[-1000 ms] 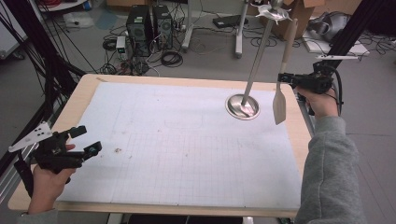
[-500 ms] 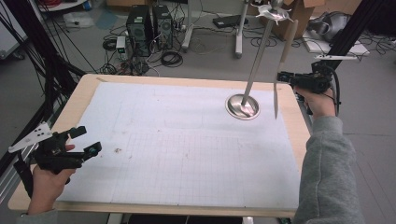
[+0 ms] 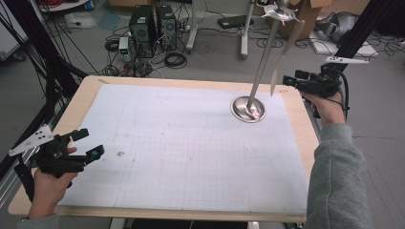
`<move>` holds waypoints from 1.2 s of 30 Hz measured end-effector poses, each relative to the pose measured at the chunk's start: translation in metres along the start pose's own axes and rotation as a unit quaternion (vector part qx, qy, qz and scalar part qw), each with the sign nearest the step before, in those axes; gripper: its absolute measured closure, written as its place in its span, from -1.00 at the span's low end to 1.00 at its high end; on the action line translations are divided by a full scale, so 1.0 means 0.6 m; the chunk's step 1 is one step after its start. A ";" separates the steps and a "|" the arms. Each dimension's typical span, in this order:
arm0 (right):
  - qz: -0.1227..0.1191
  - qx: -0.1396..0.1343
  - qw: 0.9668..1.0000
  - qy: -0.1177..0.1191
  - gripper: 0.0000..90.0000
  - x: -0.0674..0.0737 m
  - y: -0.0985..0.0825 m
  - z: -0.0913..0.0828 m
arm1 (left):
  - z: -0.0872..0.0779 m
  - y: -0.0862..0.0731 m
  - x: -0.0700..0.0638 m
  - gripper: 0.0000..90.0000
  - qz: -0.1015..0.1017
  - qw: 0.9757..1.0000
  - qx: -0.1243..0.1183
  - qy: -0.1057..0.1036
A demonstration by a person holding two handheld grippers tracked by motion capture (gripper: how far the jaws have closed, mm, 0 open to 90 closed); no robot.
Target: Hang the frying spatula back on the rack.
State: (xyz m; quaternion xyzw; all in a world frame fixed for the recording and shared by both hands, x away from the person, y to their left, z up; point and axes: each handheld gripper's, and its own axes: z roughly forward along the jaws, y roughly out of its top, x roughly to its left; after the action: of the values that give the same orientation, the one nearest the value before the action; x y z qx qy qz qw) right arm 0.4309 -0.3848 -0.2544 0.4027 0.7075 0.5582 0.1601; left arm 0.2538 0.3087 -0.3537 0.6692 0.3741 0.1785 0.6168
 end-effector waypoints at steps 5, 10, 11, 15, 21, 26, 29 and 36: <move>-0.008 -0.018 1.000 0.004 -0.65 0.014 -0.013 -0.009 | 0.002 0.005 0.000 -0.96 0.001 1.000 -0.003 -0.001; -0.031 -0.024 0.999 0.003 -0.66 0.038 -0.030 -0.024 | 0.011 0.008 -0.005 -0.96 0.010 1.000 0.003 -0.005; -0.035 -0.022 0.999 0.001 -0.66 0.043 -0.032 -0.027 | 0.011 0.009 -0.007 -0.96 0.009 1.000 0.003 -0.006; -0.043 -0.034 0.998 -0.001 -0.66 0.062 -0.038 -0.045 | 0.009 0.013 -0.009 -0.96 0.012 1.000 -0.006 -0.002; -0.059 -0.047 0.997 -0.008 -0.68 0.086 -0.048 -0.060 | 0.002 0.023 -0.017 -0.96 0.015 1.000 -0.022 -0.006; -0.085 -0.045 0.995 0.002 -0.68 0.114 -0.056 -0.060 | -0.003 0.030 -0.021 -0.96 0.021 0.999 -0.029 -0.002; -0.089 -0.051 0.995 0.012 -0.68 0.131 -0.062 -0.059 | -0.005 0.034 -0.025 -0.96 0.027 0.999 -0.030 -0.001; -0.092 -0.049 0.994 0.022 -0.69 0.163 -0.087 -0.055 | -0.004 0.034 -0.026 -0.96 0.025 0.999 -0.030 -0.001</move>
State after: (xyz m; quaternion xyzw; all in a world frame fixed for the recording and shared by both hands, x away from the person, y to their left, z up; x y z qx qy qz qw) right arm 0.3272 -0.3363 -0.2696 0.3149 0.7166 0.5842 0.2144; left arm 0.2477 0.3000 -0.3306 0.6595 0.3509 0.2040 0.6327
